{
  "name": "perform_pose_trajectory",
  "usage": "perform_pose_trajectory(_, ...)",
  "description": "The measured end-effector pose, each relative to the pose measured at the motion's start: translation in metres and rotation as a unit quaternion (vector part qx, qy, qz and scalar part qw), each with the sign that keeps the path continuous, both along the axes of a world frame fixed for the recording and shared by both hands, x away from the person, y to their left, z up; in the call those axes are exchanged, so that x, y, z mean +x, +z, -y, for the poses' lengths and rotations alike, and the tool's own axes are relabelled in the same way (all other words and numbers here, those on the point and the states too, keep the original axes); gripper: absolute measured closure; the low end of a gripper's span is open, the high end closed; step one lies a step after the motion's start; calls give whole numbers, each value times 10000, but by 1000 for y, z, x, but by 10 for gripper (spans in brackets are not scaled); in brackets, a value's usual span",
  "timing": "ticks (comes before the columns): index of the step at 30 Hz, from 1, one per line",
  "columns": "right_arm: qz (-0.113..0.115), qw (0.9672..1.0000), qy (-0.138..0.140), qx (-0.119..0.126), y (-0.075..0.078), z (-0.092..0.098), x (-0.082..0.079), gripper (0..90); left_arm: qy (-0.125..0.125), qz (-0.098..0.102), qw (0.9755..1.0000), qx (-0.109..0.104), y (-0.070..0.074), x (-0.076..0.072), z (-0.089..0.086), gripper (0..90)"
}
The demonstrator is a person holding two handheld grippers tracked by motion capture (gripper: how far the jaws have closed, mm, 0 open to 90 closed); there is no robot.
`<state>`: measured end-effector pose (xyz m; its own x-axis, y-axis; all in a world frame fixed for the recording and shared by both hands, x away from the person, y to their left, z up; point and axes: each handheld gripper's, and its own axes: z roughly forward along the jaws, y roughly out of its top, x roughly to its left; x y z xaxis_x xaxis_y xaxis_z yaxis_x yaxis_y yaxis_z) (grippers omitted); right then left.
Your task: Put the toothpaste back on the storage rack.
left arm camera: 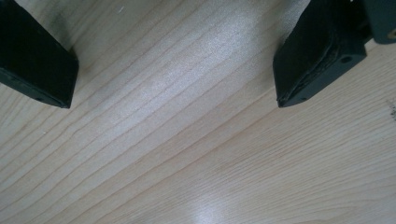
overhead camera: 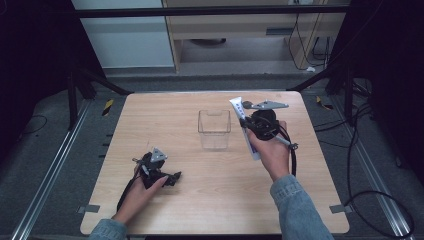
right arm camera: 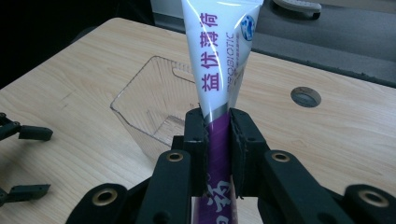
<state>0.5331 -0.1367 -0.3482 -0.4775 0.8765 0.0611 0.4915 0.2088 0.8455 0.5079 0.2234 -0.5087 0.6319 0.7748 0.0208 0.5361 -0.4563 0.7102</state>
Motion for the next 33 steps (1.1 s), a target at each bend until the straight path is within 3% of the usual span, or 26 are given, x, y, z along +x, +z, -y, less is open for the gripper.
perform_pose_trajectory(20,286,9995,74,-99,27,-24,17,783,12,4,10000,-18,0,0,0,0)
perform_pose_trajectory(33,443,9989,101,-147,41,-46,37,783,4,9,10000,-11,0,0,0,0)
